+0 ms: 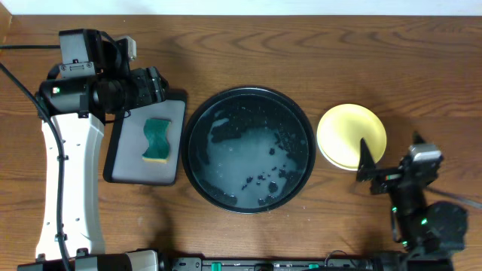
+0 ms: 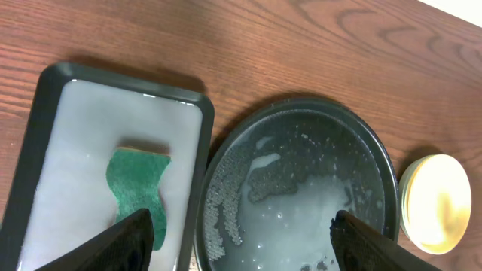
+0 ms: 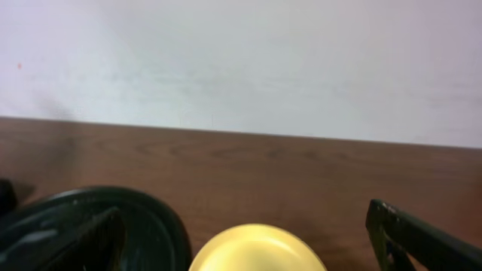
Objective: Clean dirty plates on tray and stack at the side
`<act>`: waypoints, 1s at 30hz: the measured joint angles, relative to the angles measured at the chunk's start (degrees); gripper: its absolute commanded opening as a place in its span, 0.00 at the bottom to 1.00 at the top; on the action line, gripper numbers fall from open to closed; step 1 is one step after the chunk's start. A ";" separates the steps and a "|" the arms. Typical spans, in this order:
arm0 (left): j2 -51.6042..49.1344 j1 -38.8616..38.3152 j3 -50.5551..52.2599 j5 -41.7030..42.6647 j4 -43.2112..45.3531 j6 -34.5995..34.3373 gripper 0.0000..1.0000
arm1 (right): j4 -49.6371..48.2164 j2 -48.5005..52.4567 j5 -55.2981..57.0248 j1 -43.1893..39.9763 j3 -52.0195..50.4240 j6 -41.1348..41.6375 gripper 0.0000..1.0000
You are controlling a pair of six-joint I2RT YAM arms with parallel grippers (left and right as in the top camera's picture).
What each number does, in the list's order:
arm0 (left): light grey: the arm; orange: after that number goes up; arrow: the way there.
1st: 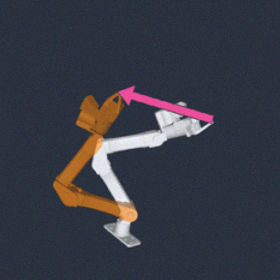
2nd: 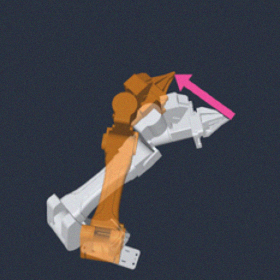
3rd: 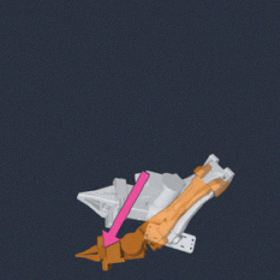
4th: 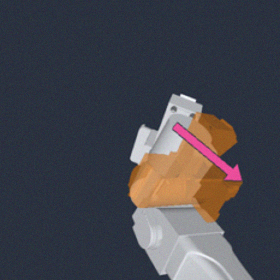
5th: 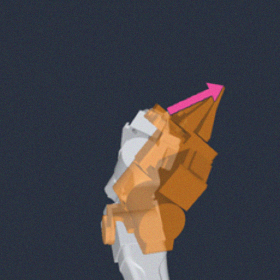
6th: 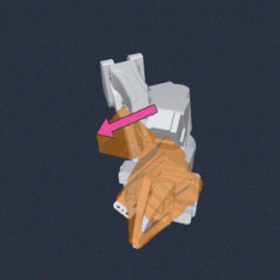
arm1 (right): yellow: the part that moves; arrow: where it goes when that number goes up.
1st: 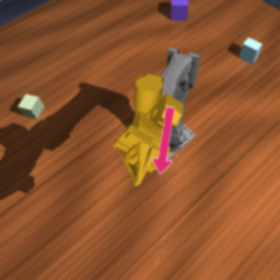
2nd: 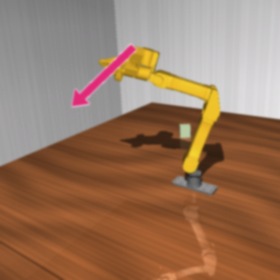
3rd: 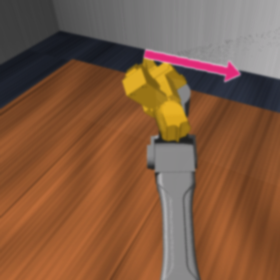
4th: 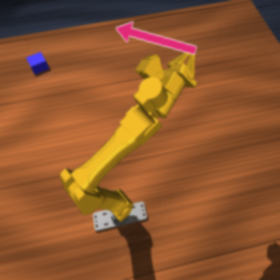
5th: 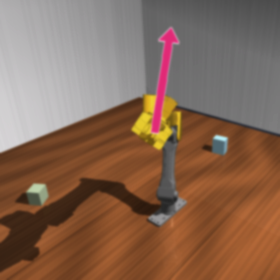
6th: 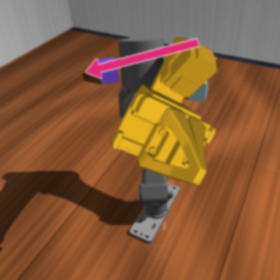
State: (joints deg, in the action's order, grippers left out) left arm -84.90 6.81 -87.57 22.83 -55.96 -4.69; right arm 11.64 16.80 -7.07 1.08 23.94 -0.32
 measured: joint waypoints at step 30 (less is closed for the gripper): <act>0.00 0.00 0.00 -0.02 0.00 0.00 0.76 | -8.28 -15.10 -1.99 0.07 -23.47 -0.13 0.99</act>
State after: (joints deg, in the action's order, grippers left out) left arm -84.90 6.81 -87.57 22.81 -55.96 -4.69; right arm 3.36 1.69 -9.06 1.15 0.47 -0.45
